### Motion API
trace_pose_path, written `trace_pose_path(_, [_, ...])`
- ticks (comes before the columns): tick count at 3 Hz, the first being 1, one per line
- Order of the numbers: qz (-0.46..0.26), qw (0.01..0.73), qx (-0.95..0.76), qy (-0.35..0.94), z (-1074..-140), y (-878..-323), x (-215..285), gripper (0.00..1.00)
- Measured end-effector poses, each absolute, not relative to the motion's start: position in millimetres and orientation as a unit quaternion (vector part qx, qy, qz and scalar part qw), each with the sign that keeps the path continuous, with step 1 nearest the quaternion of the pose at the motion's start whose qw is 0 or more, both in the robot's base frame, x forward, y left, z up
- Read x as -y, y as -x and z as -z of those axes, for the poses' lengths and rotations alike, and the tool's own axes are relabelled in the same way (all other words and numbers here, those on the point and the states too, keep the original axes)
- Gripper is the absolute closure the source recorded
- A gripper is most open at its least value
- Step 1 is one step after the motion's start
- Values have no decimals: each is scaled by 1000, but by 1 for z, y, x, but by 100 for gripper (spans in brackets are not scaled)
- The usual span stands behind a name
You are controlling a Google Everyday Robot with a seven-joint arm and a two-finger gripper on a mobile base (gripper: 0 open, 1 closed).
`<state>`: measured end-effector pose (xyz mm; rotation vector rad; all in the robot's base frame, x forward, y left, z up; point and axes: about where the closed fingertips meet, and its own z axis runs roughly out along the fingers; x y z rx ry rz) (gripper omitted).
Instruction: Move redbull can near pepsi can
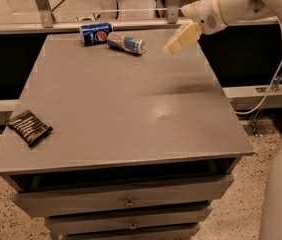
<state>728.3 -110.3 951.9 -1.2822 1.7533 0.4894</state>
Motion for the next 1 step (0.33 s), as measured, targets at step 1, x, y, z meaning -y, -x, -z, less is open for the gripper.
trace_pose_path(1, [-195, 445, -712, 508, -950, -726, 125, 0])
